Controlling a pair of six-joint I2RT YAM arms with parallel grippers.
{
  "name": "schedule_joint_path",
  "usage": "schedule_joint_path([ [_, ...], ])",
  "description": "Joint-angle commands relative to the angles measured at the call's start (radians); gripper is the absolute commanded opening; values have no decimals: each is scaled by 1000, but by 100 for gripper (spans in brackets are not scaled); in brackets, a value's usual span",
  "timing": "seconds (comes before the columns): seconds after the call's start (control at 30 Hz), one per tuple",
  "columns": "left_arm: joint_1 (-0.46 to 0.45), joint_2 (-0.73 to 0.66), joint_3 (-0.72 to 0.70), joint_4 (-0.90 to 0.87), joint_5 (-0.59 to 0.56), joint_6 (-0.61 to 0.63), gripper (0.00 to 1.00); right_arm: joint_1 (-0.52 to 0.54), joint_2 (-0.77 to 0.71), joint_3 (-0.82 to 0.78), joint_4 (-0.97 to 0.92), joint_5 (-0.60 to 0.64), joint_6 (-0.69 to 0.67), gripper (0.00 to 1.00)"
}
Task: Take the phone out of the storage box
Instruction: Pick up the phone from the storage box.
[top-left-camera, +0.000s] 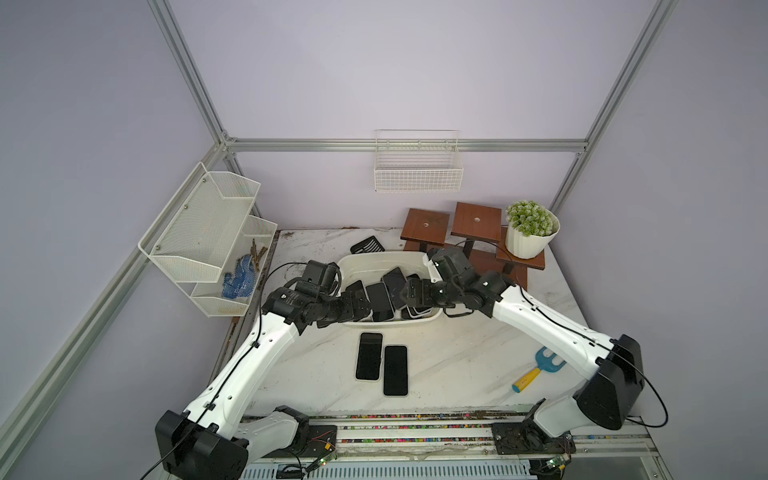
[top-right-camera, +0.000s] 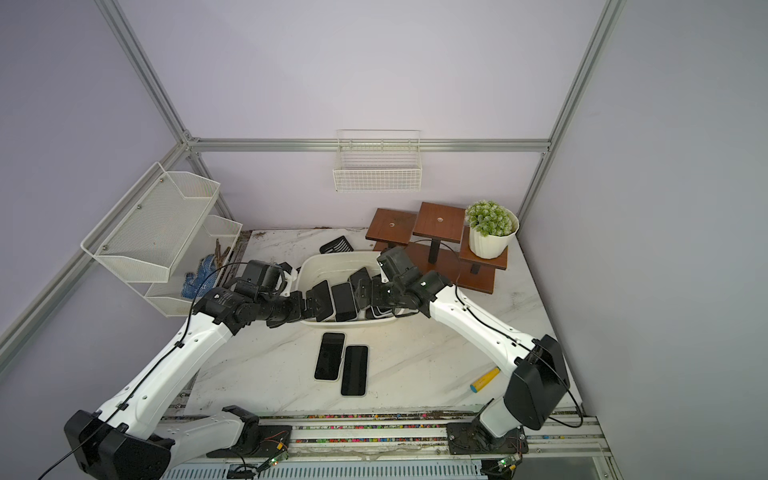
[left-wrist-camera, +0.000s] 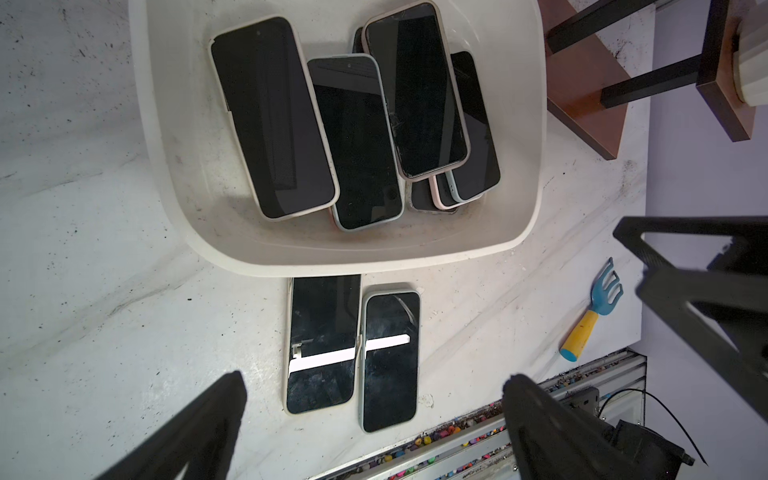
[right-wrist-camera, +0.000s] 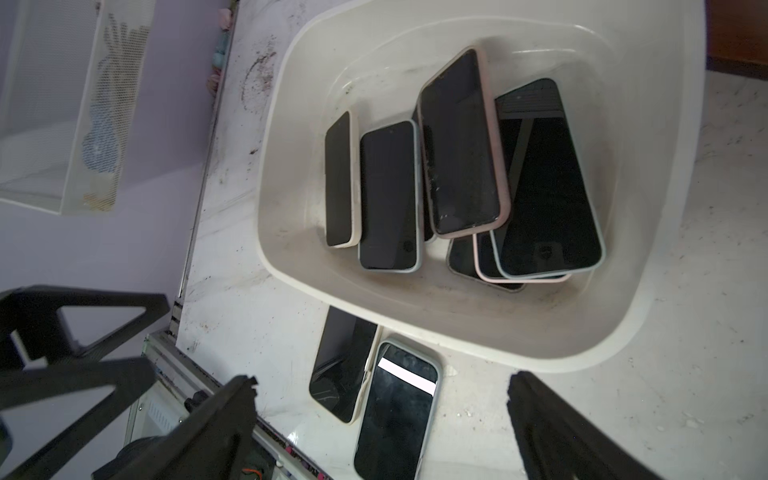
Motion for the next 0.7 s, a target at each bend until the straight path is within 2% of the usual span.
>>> schedule_joint_path([
  [0.0,18,9,46,16,16,15,100,-56,112,59,-73,-108,-54,95],
  [0.13,42,44,54,14,36,21,100,-106,226,119,-78,-223,-73,85],
  [0.3,60,94,81,16,52,22,100,-137,329,167,-72,-280,-78,79],
  [0.67,77,149,106,17,95,43,100,-167,480,272,-67,-312,-81,72],
])
